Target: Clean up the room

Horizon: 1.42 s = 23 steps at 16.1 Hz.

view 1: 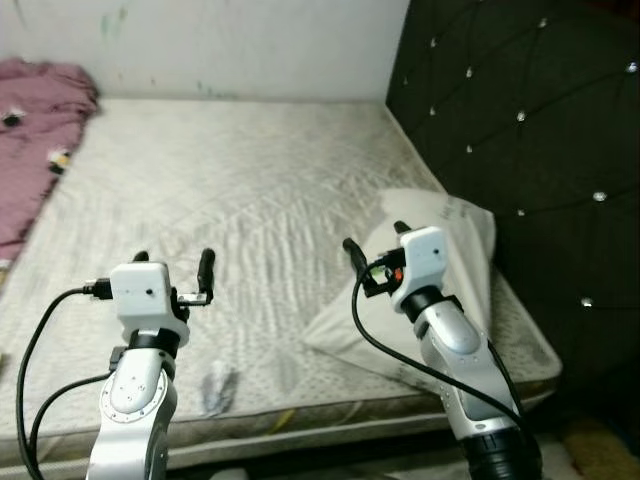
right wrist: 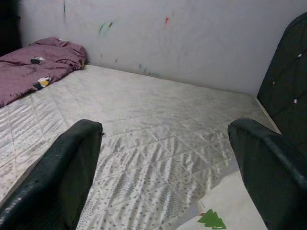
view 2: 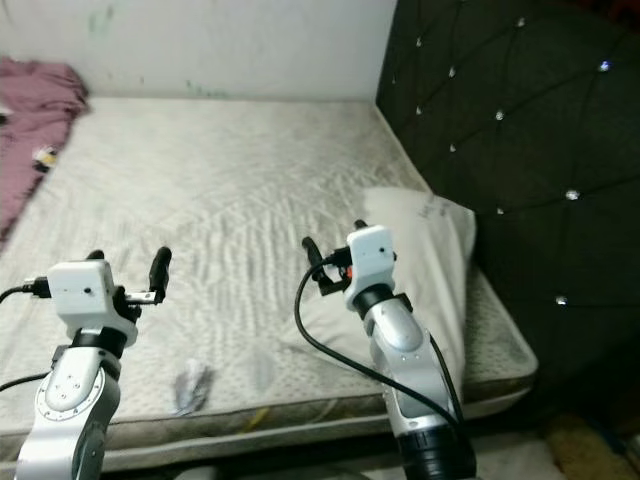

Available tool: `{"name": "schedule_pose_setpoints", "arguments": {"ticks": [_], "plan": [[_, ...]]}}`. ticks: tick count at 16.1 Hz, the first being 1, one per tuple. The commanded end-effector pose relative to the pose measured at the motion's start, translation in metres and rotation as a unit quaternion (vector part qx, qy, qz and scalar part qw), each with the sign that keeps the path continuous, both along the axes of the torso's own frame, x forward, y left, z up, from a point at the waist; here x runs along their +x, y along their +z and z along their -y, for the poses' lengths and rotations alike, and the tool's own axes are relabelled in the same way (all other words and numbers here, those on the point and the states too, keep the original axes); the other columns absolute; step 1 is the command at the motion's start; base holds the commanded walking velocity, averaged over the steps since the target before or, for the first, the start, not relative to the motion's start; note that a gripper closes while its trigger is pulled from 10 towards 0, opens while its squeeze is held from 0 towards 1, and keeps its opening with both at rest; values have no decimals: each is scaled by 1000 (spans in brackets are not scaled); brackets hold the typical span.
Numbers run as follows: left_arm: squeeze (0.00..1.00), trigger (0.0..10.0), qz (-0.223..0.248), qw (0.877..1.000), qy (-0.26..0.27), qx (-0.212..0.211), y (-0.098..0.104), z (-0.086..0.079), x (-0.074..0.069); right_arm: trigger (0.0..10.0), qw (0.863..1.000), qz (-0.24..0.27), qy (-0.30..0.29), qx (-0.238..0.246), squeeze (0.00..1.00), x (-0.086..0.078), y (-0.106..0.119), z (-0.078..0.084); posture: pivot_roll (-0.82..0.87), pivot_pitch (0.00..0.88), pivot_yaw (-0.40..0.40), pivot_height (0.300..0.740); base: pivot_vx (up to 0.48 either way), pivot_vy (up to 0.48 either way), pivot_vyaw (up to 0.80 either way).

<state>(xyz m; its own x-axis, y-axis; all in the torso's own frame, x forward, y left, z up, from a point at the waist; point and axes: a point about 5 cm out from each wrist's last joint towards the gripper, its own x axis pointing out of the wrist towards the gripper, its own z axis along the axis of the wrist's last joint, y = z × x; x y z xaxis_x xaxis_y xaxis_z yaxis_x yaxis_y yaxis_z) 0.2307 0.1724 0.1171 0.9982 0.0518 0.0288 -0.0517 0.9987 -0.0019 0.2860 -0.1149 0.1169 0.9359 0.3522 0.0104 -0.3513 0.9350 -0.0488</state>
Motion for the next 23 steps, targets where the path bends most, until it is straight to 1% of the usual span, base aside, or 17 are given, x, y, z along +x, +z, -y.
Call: {"name": "schedule_pose_setpoints", "arguments": {"ticks": [1,3,7,8,10,11,13,14,18,23], "plan": [[0,10000,8,1000,-15,-12,3,9,1,10000,1000,-5,-16,-3,0,0,-1,11,18,0,-63,740,0,469,0],[0,10000,5,1000,-8,-23,4,8,3,10000,1000,-3,-17,0,0,4,1,9,14,0,-57,740,0,469,0],[0,10000,8,1000,-2,-23,6,5,8,10000,1000,7,-21,12,0,11,7,7,12,0,-45,740,0,472,0],[0,10000,8,1000,-2,-23,6,5,8,10000,1000,7,-20,11,0,12,8,6,11,0,-45,740,0,472,0],[0,10000,15,1000,3,-8,8,4,9,10000,999,9,-35,0,0,14,6,8,12,0,-46,740,0,474,0],[0,10000,11,1000,5,-10,8,4,9,10000,999,11,-34,-1,0,14,6,8,12,0,-46,740,0,472,0],[0,10000,16,1000,3,-14,8,5,10,10000,999,22,-23,-10,0,16,9,3,13,0,-47,740,0,476,213],[0,10000,20,1000,3,-8,9,5,10,10000,1000,23,-20,-9,0,16,10,2,13,0,-47,740,0,289,800],[0,10000,22,1000,10,7,9,5,10,10000,999,15,-33,0,0,17,7,5,12,0,-45,740,0,0,638],[0,10000,14,1000,17,12,7,5,11,10000,998,11,-58,10,0,18,6,11,13,0,-43,740,0,0,0]]}}
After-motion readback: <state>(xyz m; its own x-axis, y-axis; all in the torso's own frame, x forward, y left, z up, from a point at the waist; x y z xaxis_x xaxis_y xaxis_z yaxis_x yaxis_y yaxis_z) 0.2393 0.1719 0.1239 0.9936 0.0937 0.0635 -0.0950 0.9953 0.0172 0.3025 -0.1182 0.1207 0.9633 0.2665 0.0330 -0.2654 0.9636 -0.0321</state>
